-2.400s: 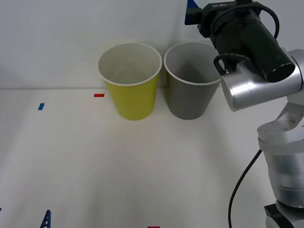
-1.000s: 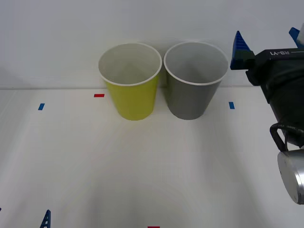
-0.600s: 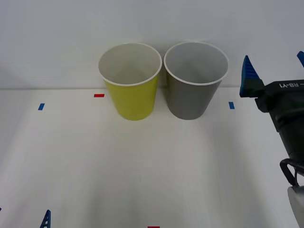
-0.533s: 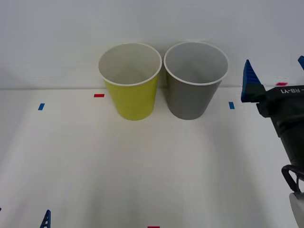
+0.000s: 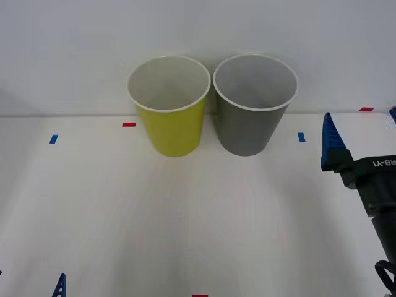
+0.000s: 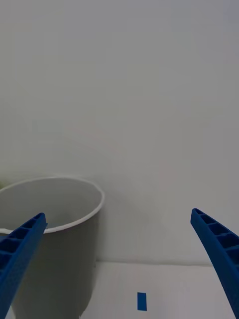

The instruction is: Put cans in the gray bin and PET bottles in the light green bin.

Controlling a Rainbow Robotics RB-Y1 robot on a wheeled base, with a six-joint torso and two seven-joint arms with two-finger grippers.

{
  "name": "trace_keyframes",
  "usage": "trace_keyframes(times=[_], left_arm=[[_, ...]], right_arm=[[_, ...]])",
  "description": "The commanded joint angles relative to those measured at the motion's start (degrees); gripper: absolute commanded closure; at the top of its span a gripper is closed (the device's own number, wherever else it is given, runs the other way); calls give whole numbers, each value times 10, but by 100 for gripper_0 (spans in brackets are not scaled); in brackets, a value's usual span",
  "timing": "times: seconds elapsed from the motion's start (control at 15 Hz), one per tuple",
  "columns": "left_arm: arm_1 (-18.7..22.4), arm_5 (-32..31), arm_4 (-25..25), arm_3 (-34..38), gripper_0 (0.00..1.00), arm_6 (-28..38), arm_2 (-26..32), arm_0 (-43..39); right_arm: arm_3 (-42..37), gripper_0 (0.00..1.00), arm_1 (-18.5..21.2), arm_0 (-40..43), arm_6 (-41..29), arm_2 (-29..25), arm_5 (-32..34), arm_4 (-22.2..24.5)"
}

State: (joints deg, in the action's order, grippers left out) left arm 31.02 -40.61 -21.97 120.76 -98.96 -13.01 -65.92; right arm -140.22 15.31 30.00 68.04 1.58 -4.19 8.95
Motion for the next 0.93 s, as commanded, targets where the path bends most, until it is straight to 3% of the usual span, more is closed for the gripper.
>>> trace_keyframes(times=[0.07,0.27,0.47,0.6,0.8,0.93], left_arm=[[0,0,0,0,0,0,0,0],[0,0,0,0,0,0,0,0],[0,0,0,0,0,0,0,0],[0,0,0,0,0,0,0,0],[0,0,0,0,0,0,0,0],[0,0,0,0,0,0,0,0]], right_arm=[[0,0,-16,19,-1,7,18,-1],[7,0,-35,44,3,19,52,-8],[87,0,-6,43,10,19,170,-47],[150,0,-7,59,24,19,257,-53],[194,0,-4,96,44,17,324,-64],[199,0,-3,139,111,18,346,-82]])
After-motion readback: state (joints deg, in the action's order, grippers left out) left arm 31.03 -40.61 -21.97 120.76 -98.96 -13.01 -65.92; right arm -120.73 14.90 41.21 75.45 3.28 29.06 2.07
